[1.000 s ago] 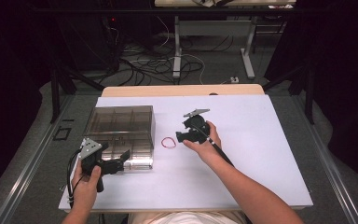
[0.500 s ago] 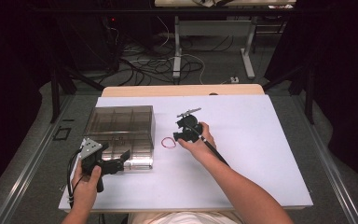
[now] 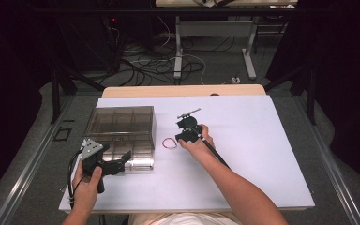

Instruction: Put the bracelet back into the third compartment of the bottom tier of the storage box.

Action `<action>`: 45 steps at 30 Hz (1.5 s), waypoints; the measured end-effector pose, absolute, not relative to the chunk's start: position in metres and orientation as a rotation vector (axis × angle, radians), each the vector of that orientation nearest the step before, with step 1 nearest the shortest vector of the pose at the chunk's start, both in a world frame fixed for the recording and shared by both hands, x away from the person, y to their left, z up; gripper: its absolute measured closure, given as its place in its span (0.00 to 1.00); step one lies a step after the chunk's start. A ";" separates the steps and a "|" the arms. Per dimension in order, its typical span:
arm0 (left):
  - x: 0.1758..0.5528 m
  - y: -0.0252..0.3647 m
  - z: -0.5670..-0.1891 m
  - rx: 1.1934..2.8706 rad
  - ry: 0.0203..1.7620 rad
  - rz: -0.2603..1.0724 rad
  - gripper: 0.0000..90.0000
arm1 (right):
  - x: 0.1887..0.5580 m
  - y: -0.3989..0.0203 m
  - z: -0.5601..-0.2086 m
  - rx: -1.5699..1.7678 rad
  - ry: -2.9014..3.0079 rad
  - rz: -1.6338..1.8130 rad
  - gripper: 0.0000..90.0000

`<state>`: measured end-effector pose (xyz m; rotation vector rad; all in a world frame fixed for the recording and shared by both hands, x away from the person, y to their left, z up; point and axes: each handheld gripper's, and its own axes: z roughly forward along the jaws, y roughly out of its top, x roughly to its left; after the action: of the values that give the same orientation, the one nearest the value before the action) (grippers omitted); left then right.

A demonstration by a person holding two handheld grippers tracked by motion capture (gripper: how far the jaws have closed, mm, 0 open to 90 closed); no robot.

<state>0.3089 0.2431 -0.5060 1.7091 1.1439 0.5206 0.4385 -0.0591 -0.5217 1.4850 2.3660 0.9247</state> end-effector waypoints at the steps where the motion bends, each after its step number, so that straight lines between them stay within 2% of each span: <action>1: 0.309 0.243 -0.506 1.709 1.144 0.520 0.04 | 0.439 -0.058 -0.522 1.491 2.364 0.915 0.78; 15: 0.309 0.243 -0.506 1.710 1.142 0.517 0.04 | 0.442 -0.047 -0.535 1.498 2.400 0.903 0.86; 45: 0.309 0.243 -0.506 1.709 1.142 0.515 0.04 | 0.443 -0.037 -0.545 1.492 2.422 0.803 0.95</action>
<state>0.3087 0.2431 -0.5057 1.7091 1.1423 0.5146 0.4428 -0.0367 -0.5448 1.4916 2.4216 0.8031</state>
